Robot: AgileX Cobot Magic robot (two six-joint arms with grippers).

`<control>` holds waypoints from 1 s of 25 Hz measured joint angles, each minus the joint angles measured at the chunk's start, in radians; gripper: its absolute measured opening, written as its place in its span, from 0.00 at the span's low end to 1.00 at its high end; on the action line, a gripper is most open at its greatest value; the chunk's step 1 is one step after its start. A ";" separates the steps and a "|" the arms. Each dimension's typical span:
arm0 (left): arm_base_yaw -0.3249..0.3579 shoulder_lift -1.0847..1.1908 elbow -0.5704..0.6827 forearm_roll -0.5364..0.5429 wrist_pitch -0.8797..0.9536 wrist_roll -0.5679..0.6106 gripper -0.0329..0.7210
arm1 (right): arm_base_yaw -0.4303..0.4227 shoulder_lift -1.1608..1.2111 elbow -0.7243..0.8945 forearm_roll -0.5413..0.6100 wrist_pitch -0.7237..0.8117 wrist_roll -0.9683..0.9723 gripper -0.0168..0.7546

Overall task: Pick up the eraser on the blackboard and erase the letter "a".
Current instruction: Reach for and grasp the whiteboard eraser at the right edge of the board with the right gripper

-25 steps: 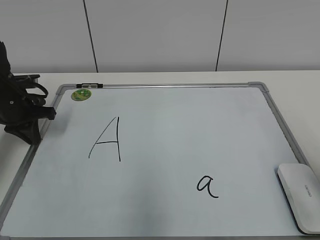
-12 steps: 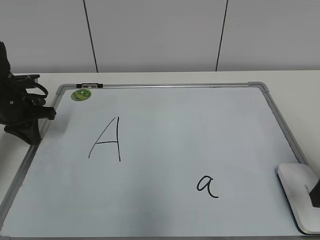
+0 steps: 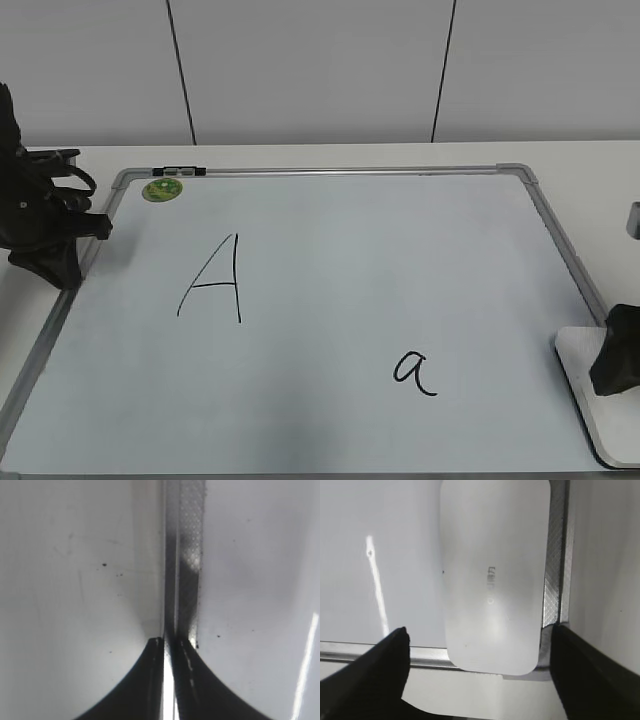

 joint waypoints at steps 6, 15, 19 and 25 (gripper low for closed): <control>0.000 0.000 0.000 -0.002 0.000 0.000 0.09 | 0.000 0.077 -0.004 0.001 -0.033 0.000 0.86; 0.000 0.000 0.000 -0.004 0.000 0.000 0.10 | 0.000 0.164 -0.006 0.001 -0.091 0.000 0.86; 0.000 0.000 0.000 -0.004 0.000 0.000 0.10 | 0.000 0.179 -0.015 0.001 -0.116 0.000 0.85; 0.000 0.000 0.000 -0.004 0.000 0.000 0.10 | 0.029 0.235 -0.038 -0.005 -0.122 0.000 0.84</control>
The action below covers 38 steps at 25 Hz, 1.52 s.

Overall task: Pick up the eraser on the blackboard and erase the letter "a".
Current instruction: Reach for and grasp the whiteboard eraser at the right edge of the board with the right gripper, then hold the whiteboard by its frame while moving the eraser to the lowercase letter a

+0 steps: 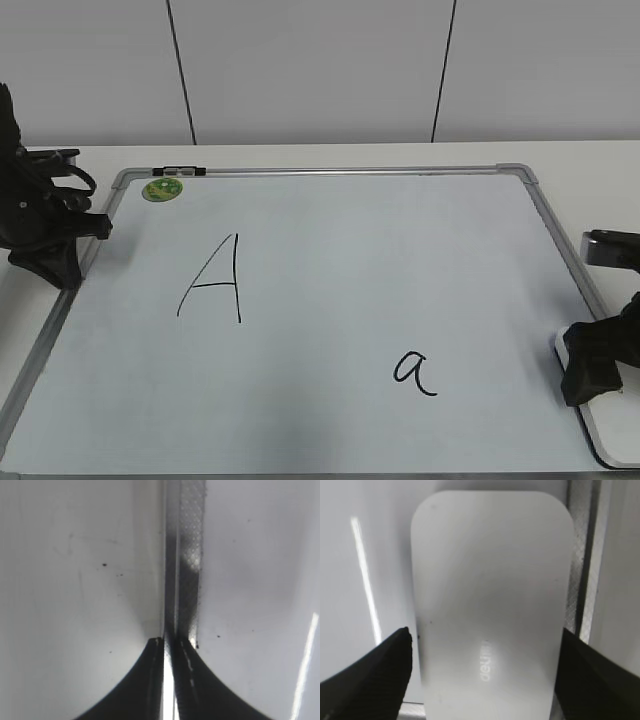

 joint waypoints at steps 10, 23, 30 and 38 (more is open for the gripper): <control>0.000 0.000 0.000 -0.002 0.000 0.000 0.10 | 0.038 0.017 -0.021 -0.056 -0.006 0.036 0.77; 0.000 0.000 0.000 -0.004 0.000 0.000 0.10 | 0.038 0.017 -0.022 -0.062 -0.006 0.038 0.69; 0.000 0.000 0.000 -0.004 0.000 0.000 0.10 | 0.038 0.017 -0.029 -0.051 0.003 0.038 0.69; 0.000 0.000 0.000 -0.006 0.000 0.000 0.10 | 0.115 0.040 -0.187 -0.045 0.191 0.035 0.69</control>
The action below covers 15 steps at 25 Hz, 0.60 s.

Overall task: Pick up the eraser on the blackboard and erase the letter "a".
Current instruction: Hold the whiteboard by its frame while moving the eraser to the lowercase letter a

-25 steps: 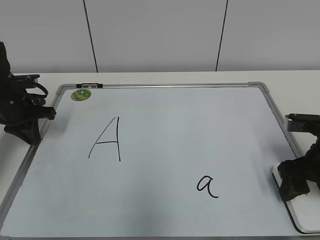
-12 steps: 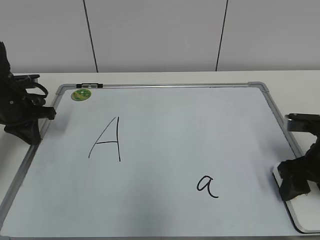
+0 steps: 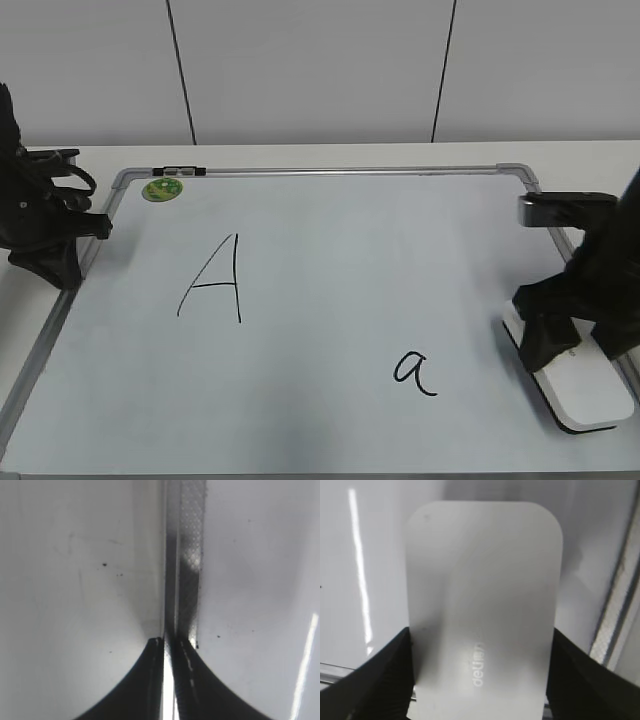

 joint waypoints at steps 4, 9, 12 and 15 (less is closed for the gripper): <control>0.000 0.000 0.000 0.000 0.000 0.000 0.10 | 0.114 0.062 -0.099 -0.088 0.050 0.075 0.69; 0.000 0.000 0.000 -0.002 0.000 0.000 0.10 | 0.185 0.132 -0.194 -0.130 0.062 0.127 0.69; 0.000 0.000 0.000 -0.002 0.000 0.000 0.10 | 0.201 0.170 -0.231 -0.130 0.062 0.132 0.69; 0.000 0.000 0.000 -0.002 0.000 0.000 0.10 | 0.205 0.209 -0.258 -0.117 0.062 0.134 0.69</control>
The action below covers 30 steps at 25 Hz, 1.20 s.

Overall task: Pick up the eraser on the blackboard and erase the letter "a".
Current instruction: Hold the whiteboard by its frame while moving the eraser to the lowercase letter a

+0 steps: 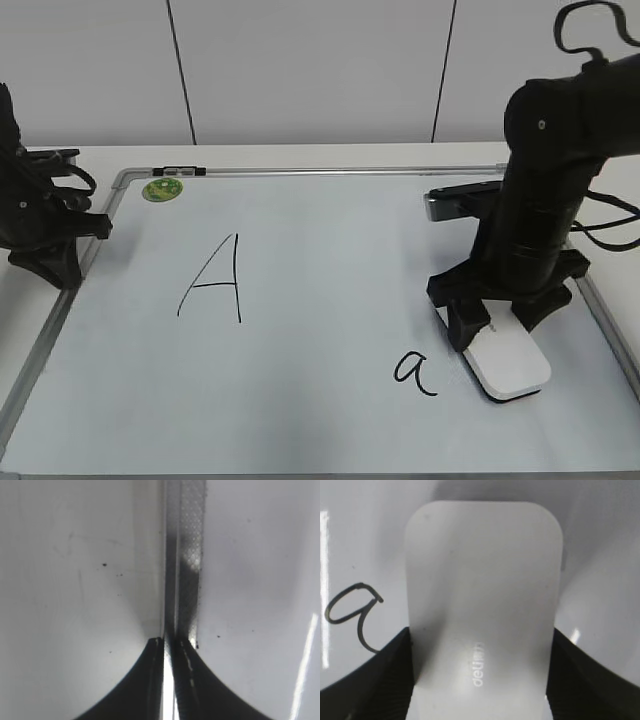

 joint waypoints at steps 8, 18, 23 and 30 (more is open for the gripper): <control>0.000 0.000 0.000 0.000 0.000 0.000 0.10 | 0.048 0.081 -0.057 -0.010 0.007 0.004 0.69; 0.000 0.000 0.000 0.000 0.000 0.000 0.10 | 0.183 0.114 -0.113 0.022 0.006 0.004 0.69; 0.000 0.000 0.000 -0.002 0.000 0.000 0.10 | 0.210 0.137 -0.158 0.101 0.021 -0.016 0.69; 0.000 0.000 0.000 -0.004 0.000 0.000 0.10 | 0.218 0.149 -0.185 0.117 0.030 -0.031 0.68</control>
